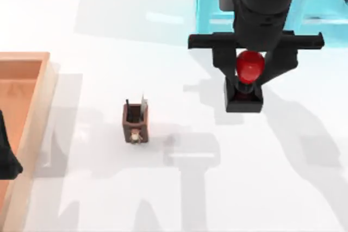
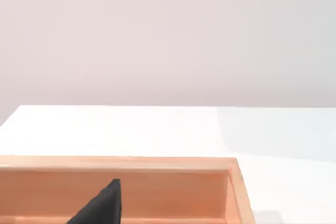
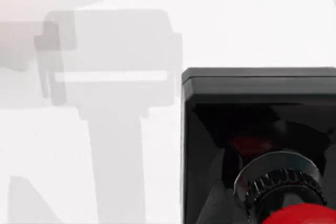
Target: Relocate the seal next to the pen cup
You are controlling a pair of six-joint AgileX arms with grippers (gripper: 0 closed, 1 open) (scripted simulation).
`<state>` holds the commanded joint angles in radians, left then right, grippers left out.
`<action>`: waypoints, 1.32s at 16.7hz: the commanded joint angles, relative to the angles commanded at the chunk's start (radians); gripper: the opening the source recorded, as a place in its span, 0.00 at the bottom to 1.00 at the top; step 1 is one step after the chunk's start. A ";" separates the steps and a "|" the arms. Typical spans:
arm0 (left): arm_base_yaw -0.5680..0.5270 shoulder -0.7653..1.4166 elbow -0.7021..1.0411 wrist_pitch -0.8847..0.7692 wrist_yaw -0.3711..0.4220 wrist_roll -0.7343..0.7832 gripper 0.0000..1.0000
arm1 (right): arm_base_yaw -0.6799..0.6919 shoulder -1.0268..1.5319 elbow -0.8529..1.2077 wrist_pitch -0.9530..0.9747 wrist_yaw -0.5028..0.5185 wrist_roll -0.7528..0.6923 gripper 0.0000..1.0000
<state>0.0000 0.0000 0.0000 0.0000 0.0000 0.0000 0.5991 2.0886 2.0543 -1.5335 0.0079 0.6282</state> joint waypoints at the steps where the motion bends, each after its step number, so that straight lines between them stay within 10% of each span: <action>1: 0.000 0.000 0.000 0.000 0.000 0.000 1.00 | 0.019 0.059 0.081 -0.016 0.000 0.020 0.00; 9: 0.000 0.000 0.000 0.000 0.000 0.000 1.00 | 0.138 0.401 0.500 -0.101 -0.001 0.132 0.00; 22: 0.000 0.000 0.000 0.000 0.000 0.000 1.00 | 0.140 0.378 0.406 -0.030 -0.002 0.134 0.00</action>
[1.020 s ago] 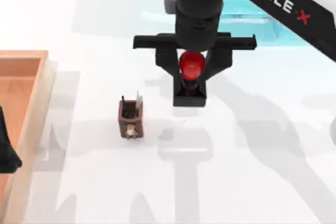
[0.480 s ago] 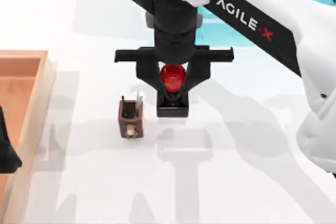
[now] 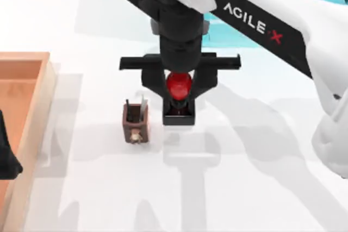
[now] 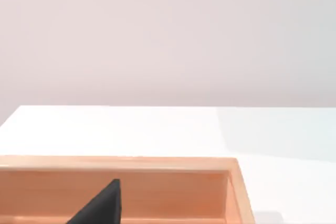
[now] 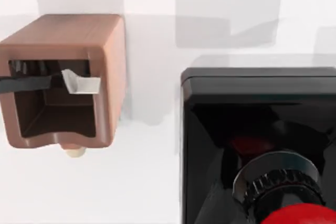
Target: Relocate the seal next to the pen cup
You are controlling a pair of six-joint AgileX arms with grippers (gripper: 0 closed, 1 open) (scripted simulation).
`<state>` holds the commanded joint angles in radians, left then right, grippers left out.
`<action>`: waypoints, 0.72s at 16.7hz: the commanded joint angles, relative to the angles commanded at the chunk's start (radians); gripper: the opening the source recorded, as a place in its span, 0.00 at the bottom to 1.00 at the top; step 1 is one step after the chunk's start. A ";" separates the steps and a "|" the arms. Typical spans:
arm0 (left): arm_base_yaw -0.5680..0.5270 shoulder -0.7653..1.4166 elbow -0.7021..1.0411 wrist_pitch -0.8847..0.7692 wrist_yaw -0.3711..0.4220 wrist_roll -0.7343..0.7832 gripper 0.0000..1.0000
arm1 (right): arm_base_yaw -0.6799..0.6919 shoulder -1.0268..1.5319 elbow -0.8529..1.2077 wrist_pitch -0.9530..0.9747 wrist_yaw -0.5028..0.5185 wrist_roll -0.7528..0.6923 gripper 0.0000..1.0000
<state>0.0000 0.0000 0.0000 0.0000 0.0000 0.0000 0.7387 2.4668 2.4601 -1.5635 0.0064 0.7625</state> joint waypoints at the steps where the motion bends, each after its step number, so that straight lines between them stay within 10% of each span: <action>1: 0.000 0.000 0.000 0.000 0.000 0.000 1.00 | 0.001 -0.004 -0.017 0.011 0.000 0.000 0.00; 5: 0.000 0.000 0.000 0.000 0.000 0.000 1.00 | 0.002 -0.007 -0.027 0.019 0.000 0.000 0.00; 12: 0.000 0.000 0.000 0.000 0.000 0.000 1.00 | 0.002 -0.007 -0.027 0.019 0.000 0.000 0.53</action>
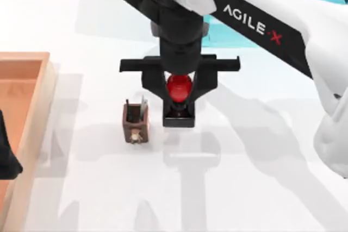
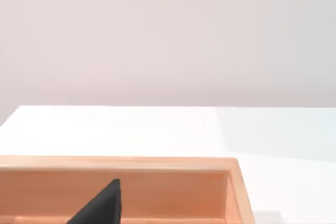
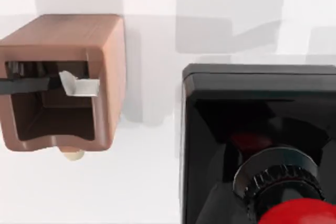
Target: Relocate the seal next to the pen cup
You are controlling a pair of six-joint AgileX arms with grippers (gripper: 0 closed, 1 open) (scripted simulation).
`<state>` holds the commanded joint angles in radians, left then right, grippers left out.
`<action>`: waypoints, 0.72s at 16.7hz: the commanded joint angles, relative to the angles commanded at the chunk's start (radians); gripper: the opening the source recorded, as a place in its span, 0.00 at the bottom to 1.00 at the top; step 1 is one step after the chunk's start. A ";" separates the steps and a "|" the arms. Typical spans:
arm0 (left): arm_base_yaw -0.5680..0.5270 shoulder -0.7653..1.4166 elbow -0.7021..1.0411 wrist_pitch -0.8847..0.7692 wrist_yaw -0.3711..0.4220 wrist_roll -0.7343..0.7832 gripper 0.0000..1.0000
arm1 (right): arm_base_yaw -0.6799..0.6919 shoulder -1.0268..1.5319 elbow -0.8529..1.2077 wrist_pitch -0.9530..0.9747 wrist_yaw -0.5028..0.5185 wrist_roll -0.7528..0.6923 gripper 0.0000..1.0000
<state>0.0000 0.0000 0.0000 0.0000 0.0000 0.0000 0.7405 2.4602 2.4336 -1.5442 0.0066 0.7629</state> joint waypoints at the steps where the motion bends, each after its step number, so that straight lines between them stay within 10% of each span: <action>1: 0.000 0.000 0.000 0.000 0.000 0.000 1.00 | 0.000 0.000 0.000 0.000 0.000 0.000 0.60; 6: 0.000 0.000 0.000 0.000 0.000 0.000 1.00 | 0.000 0.000 0.000 0.000 0.000 0.000 0.98; 12: 0.000 0.000 0.000 0.000 0.000 0.000 1.00 | 0.000 0.000 0.000 0.000 0.000 0.000 1.00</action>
